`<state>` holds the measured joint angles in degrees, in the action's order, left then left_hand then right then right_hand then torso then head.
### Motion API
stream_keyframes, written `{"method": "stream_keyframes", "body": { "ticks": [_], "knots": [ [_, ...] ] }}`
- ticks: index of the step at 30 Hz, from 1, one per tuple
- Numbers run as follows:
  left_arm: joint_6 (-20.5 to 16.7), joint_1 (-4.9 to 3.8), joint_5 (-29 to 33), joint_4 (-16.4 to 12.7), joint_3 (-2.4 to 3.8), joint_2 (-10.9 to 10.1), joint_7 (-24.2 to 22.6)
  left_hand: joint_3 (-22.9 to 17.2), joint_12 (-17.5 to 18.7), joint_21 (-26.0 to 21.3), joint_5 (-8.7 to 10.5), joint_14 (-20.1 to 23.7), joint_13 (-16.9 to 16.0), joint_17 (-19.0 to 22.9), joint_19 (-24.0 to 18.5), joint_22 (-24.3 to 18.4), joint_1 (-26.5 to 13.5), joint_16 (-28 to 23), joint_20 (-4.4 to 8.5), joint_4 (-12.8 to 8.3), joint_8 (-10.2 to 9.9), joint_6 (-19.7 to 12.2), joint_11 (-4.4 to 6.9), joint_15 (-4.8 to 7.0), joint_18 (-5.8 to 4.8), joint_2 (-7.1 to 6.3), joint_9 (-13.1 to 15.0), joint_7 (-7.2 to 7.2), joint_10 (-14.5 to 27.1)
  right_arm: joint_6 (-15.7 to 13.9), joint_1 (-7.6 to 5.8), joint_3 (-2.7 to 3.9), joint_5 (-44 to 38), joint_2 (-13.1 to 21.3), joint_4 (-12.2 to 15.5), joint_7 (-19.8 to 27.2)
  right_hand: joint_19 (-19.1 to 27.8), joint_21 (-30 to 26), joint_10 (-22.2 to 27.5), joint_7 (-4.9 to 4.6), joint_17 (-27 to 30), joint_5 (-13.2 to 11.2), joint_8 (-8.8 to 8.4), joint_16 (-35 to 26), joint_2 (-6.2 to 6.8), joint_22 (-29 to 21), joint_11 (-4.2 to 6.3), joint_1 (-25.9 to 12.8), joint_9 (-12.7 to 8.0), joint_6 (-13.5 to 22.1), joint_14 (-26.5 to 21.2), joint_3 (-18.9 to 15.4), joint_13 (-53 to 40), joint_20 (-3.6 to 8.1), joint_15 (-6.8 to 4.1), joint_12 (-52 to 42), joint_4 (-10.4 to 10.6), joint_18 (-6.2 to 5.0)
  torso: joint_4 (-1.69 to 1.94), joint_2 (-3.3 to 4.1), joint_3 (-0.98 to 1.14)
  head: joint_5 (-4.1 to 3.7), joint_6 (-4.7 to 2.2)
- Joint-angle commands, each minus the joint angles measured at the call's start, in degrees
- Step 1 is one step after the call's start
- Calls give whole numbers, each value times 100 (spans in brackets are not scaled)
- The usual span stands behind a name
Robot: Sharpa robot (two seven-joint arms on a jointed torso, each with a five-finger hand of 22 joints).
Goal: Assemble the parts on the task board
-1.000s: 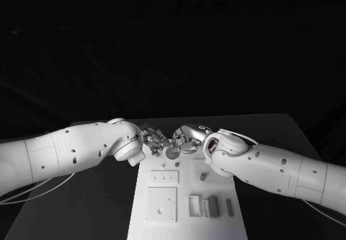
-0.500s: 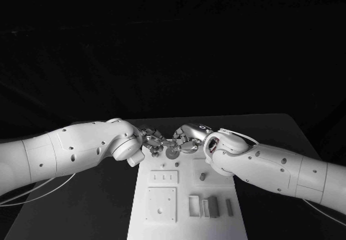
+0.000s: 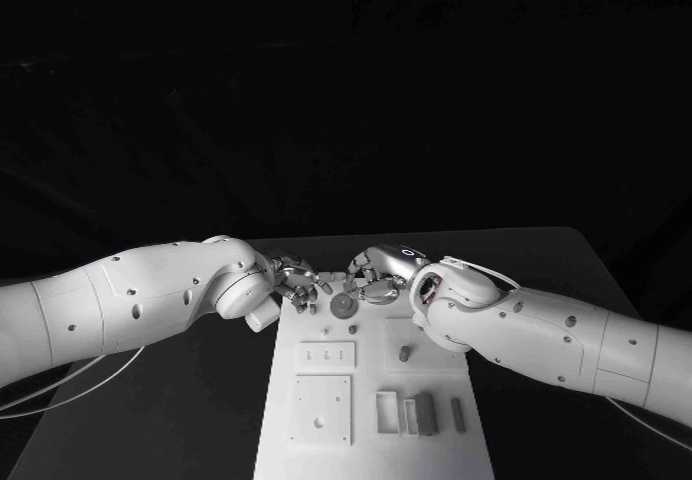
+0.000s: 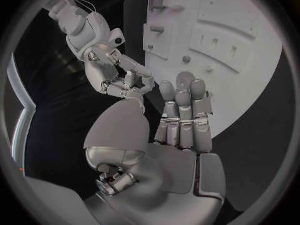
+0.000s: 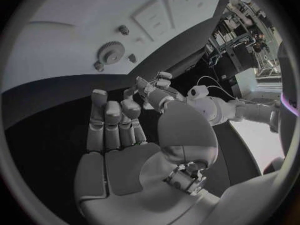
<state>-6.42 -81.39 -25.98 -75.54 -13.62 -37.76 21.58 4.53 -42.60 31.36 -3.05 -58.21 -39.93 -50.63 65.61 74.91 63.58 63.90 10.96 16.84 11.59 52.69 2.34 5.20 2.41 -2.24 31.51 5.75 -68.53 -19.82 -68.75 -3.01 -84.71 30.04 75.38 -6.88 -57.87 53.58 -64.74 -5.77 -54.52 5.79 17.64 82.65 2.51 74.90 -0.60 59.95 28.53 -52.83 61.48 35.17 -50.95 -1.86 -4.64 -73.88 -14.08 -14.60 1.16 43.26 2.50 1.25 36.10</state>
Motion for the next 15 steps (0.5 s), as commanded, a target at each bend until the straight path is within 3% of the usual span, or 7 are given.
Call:
{"method": "stream_keyframes", "body": {
  "ticks": [1,5,8,12,15],
  "knots": [
    [260,-1,507,34,3,9,-53,136,24,-49,29,56,0,23,-56,76,18,9,-13,2,-48,42,-324,-15,183,52,-31,160,466,-508,5,2,284,42,1,414,-15,28,38,-119,9,47,16,40,5,63,3,36,10,-166,5,37,-10,19,-59,8,-2,-40,0,-5,-4,2,-20],
    [275,0,1254,62,2,-2,-364,259,74,-131,28,199,20,72,-175,63,191,-42,-84,0,-131,-118,-395,-85,190,114,-90,231,633,-617,12,1,479,68,5,535,-31,33,25,-118,16,256,9,40,18,61,4,44,24,-167,16,49,-9,25,-62,12,-30,-40,-9,-5,-1,3,-38],
    [320,1,1677,72,2,-8,-552,385,160,-251,31,415,77,144,-373,49,502,-121,-193,-6,-186,-255,-495,-195,177,240,-133,320,866,-609,15,1,555,68,-16,557,-33,34,22,-119,17,283,7,40,19,61,4,39,27,-166,19,47,-10,25,-62,12,-32,-40,-14,-6,5,5,-52],
    [302,1,1851,98,2,-4,-640,515,145,-272,27,465,110,183,-400,66,784,-92,-232,-15,-163,-260,-499,-222,192,324,-140,323,913,-577,17,1,602,65,-16,567,-33,33,22,-119,18,291,5,40,23,61,3,34,28,-165,19,44,-9,24,-62,13,-31,-40,-11,-6,3,0,-61],
    [317,1,1999,109,2,-3,-710,641,239,-280,27,468,214,219,-391,78,947,-43,-235,-10,-146,-292,-446,-207,192,476,-149,250,998,-526,18,1,602,46,-30,557,-33,32,21,-120,18,295,3,39,23,60,3,31,28,-163,19,42,-9,24,-62,14,-31,-40,0,-3,3,-3,-65]
  ]
}}
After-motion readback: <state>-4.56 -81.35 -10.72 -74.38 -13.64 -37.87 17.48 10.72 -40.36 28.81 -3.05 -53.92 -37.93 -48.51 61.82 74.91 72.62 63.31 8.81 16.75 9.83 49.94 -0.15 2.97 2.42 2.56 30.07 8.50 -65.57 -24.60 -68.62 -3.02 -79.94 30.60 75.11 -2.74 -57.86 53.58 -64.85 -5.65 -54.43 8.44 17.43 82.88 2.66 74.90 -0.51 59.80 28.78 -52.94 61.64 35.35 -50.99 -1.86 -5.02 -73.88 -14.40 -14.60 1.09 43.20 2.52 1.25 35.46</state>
